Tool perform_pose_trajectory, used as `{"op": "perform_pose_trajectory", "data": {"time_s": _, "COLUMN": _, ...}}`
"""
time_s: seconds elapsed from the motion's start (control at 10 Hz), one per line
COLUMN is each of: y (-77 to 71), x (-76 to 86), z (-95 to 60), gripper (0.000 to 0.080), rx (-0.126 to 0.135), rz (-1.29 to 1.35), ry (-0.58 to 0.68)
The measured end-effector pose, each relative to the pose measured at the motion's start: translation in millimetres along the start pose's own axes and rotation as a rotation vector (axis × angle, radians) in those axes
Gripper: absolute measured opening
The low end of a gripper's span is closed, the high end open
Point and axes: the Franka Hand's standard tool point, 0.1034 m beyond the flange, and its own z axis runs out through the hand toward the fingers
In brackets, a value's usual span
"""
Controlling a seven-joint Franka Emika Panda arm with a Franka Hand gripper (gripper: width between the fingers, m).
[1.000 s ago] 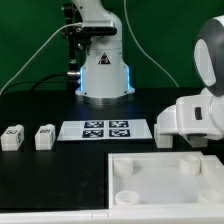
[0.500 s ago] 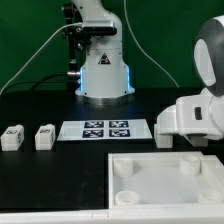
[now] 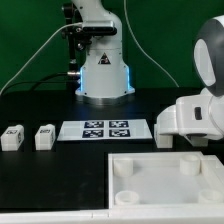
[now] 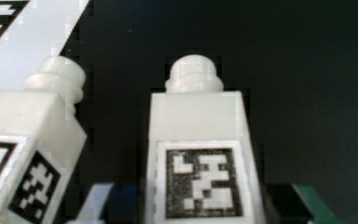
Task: Assemble one leg
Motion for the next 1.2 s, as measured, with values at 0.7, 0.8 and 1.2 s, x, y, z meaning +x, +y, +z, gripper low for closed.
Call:
{"op": "perform_pose_trajectory", "data": {"time_s": 0.7, "y": 47.0, "x": -29.6, "z": -111.3, "gripper": 0.0291, "rx": 0.019, "rz": -0.112, "ry": 0.593}}
{"op": "perform_pose_trajectory", "data": {"time_s": 0.8, "y": 49.5, "x": -30.8, "z": -127.4, "gripper": 0.0291, "rx": 0.031, "rz": -0.110, "ry": 0.703}}
{"op": "perform_pose_trajectory", "data": {"time_s": 1.2, "y": 44.5, "x": -31.4, "z": -148.4, "gripper": 0.0291, "rx": 0.084, "rz": -0.101, "ry": 1.120}}
